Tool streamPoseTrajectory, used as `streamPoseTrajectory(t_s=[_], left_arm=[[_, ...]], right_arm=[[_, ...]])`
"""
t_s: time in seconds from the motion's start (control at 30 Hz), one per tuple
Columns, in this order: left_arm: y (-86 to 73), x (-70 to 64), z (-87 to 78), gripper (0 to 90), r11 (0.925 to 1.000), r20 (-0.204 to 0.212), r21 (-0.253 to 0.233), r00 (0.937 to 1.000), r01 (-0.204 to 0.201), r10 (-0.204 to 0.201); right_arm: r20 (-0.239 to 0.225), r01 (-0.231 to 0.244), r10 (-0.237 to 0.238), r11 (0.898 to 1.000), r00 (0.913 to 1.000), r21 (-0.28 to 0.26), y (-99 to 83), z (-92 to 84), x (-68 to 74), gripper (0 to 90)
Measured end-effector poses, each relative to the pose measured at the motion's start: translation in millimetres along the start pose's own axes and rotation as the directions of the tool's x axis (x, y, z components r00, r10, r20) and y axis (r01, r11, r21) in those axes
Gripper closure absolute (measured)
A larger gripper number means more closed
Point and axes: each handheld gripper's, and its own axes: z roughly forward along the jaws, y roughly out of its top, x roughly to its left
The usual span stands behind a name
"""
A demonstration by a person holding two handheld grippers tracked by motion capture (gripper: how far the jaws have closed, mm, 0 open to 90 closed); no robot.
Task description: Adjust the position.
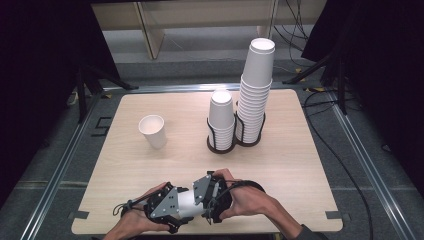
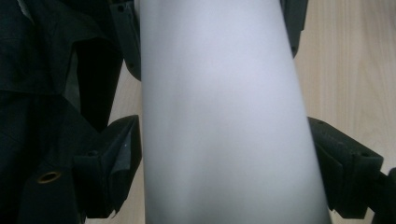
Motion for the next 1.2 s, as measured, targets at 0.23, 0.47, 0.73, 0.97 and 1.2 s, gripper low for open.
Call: streamPoseTrajectory(t_s=[0.23,0.47,0.73,0.97,1.2], left_arm=[[0.0,-1.3,1.6,18.2,0.9999,0.012,-0.008,0.9999,-0.009,0.009],[-4.8,1.4,1.9,10.9,0.9937,0.006,-0.102,0.9989,0.048,-0.047],[-12.3,11.9,-7.0,10.4,0.9495,-0.012,-0.285,0.9900,0.132,-0.141],[-18.4,19.5,-11.3,14.0,0.9063,-0.012,-0.364,0.9720,0.214,-0.235],[-19.6,22.8,-12.5,14.1,0.8242,0.080,-0.439,0.9291,0.358,-0.361]], right_arm=[[-0.017,0.031,-0.031,1.000,0.9994,0.004,-0.3,3.1,-0.4,24.3],[-0.016,0.025,-0.025,1.000,0.9996,-0.011,-3.3,-0.4,-3.3,23.5],[-0.011,-0.028,0.027,0.993,0.9996,-0.113,-14.5,-15.9,-14.0,23.5],[-0.024,-0.134,0.132,0.970,0.9909,-0.202,-30.8,-36.8,-22.4,23.3],[-0.023,-0.189,0.193,0.919,0.9809,-0.346,-40.8,-50.1,-32.4,23.1]])
